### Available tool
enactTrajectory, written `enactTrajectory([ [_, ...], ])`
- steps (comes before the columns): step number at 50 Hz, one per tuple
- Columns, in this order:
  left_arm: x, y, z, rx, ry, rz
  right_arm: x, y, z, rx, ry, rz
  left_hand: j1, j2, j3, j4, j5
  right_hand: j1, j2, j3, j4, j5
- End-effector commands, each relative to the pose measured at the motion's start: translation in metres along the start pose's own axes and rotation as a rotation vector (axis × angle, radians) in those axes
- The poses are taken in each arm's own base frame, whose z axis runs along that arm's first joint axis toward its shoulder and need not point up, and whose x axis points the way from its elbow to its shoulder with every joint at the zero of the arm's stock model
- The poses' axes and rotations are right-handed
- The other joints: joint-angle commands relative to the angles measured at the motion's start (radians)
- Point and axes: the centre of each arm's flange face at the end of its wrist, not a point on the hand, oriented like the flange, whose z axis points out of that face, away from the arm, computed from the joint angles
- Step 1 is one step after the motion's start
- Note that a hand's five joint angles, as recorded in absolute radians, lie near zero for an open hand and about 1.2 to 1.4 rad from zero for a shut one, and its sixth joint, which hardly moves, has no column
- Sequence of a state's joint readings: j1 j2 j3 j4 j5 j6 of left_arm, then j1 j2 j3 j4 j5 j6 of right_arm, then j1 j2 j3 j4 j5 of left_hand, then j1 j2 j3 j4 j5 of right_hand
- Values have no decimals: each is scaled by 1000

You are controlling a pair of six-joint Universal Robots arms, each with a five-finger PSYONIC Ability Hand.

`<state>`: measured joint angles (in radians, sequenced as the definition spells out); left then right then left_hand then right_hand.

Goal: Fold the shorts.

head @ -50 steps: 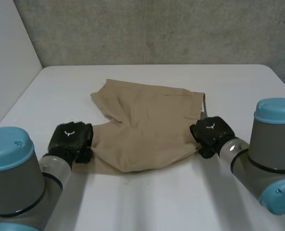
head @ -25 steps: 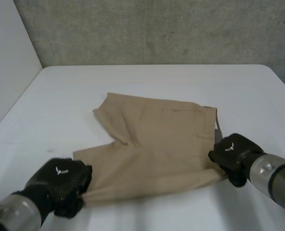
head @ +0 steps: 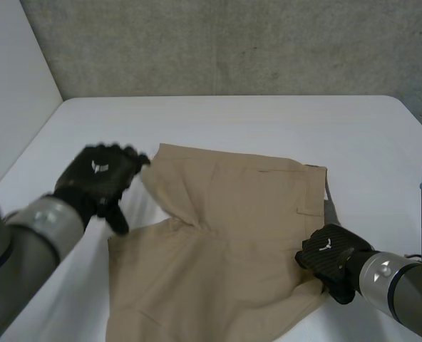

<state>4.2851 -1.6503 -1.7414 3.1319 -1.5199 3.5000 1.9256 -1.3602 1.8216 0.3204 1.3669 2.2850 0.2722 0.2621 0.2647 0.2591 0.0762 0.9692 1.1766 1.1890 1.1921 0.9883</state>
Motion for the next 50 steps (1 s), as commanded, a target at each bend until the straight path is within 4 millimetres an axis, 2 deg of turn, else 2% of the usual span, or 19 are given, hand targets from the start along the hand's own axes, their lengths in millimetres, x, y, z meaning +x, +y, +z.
enactTrajectory([
  [1, 1, 18, 76, 32, -7, 32, -2, 3, 6, -8, -6, 2, 21, 31, 28, 34, 42, 427, 220, 207, 204, 233],
  [2, 3, 23, 90, 17, -1, 37, -2, 3, 6, -8, -6, 2, 47, 57, 54, 60, 68, 427, 220, 207, 204, 233],
  [9, 12, 56, 132, -91, 42, 82, -1, 3, 8, 2, 8, -2, 114, 124, 122, 127, 136, 427, 220, 207, 204, 233],
  [13, 12, 68, 145, -113, 43, 101, 2, 3, 10, 11, 22, -3, 211, 221, 218, 224, 232, 427, 220, 207, 204, 233],
  [16, 14, 72, 147, -123, 51, 106, 4, 2, 11, 15, 33, -1, 290, 301, 298, 303, 312, 427, 220, 207, 204, 233],
  [19, 12, 77, 147, -138, 43, 103, 6, 2, 11, 17, 38, -1, 577, 587, 585, 590, 599, 427, 220, 207, 204, 233],
  [20, 11, 77, 147, -140, 37, 103, 6, 1, 11, 20, 41, -2, 703, 713, 711, 716, 725, 427, 220, 207, 204, 233],
  [21, 10, 78, 147, -143, 27, 100, 7, 2, 11, 20, 42, -1, 920, 930, 927, 933, 941, 427, 220, 207, 204, 233],
  [24, 3, 78, 145, -166, -37, 97, 7, 2, 12, 21, 43, -1, 1124, 1134, 1131, 1137, 1145, 427, 220, 207, 204, 233],
  [29, -19, 79, 138, -218, -189, 102, 7, 1, 11, 21, 42, 0, 1101, 1111, 1109, 1114, 1123, 427, 220, 207, 204, 233],
  [31, -22, 83, 133, -244, -210, 105, 7, 1, 11, 21, 42, 0, 1066, 1076, 1073, 1079, 1087, 427, 220, 207, 204, 233],
  [35, -17, 94, 123, -295, -194, 109, 5, 1, 12, 21, 39, -3, 881, 891, 889, 894, 903, 427, 220, 207, 204, 233],
  [37, -15, 94, 116, -303, -186, 111, 6, 1, 12, 22, 41, -4, 691, 701, 698, 704, 712, 427, 220, 207, 204, 233],
  [41, -16, 77, 107, -258, -193, 110, 5, 1, 12, 23, 37, 0, 382, 392, 390, 395, 404, 427, 220, 207, 204, 233],
  [46, -18, 46, 101, -163, -211, 109, 5, 1, 12, 22, 38, 2, 241, 251, 249, 254, 262, 427, 220, 207, 204, 233],
  [47, -17, 35, 102, -116, -207, 109, 6, 1, 12, 23, 38, 3, 206, 216, 213, 219, 227, 427, 220, 207, 204, 233],
  [50, -13, 22, 106, -27, -182, 106, 6, 1, 12, 22, 39, 4, 203, 213, 210, 216, 224, 427, 220, 207, 204, 233],
])
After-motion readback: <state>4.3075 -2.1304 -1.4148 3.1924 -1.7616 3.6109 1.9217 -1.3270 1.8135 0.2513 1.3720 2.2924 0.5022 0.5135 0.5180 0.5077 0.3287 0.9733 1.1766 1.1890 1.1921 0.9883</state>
